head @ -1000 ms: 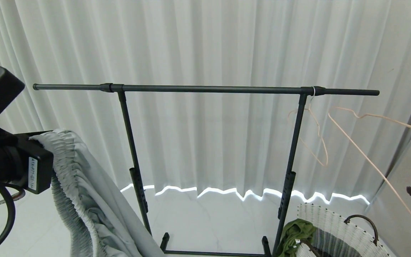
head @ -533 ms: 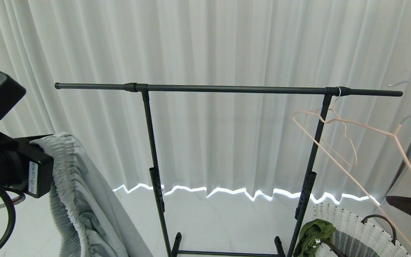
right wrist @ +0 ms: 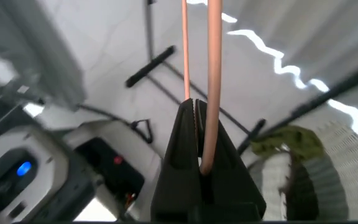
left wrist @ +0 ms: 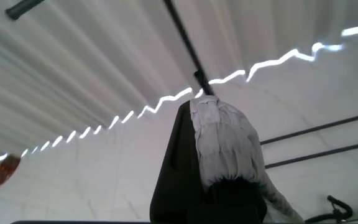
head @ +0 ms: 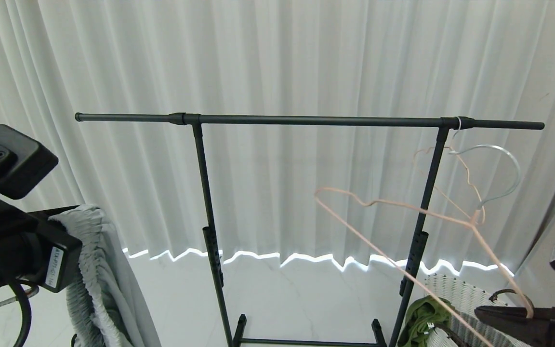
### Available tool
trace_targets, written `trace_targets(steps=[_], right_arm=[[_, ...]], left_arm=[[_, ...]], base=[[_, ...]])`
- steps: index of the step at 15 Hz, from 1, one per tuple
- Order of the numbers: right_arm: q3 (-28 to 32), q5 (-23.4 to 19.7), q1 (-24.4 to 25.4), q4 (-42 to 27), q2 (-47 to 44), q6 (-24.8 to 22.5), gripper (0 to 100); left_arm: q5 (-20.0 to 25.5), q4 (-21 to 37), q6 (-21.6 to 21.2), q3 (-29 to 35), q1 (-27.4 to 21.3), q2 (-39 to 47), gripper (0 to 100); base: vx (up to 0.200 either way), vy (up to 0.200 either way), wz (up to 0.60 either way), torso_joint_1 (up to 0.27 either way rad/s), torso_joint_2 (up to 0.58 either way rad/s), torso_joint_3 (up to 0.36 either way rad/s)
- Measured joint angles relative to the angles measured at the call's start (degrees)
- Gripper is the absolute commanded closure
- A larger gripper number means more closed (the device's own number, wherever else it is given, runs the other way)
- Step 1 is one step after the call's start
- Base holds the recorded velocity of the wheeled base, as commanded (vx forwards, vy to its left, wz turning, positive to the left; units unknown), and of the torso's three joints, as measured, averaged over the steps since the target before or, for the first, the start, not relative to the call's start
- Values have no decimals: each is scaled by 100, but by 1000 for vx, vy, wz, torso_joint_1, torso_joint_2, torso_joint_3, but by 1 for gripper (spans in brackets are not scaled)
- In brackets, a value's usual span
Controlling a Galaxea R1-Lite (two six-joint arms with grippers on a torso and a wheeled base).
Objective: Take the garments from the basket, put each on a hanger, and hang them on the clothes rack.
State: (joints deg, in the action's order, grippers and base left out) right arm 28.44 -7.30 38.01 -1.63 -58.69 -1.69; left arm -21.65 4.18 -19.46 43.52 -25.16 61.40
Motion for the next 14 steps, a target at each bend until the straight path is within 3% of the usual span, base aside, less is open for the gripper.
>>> trace_targets(steps=[3,6,11,14], right_arm=[[13,-11,1006,40,-258,4,100],[20,-13,1753,55,-432,13,100],[151,-16,2175,204,-619,48,100],[397,-11,2289,464,-947,445,100]], left_arm=[[-339,-5,295,116,5,362,100],[-490,-9,969,496,-9,924,100],[-875,-9,1798,1028,-196,1833,100],[-884,-11,2247,1237,-566,2161,100]], base=[[0,0,0,0,0,0],[0,0,0,0,0,0],[0,0,0,0,0,0],[0,0,0,0,0,0]])
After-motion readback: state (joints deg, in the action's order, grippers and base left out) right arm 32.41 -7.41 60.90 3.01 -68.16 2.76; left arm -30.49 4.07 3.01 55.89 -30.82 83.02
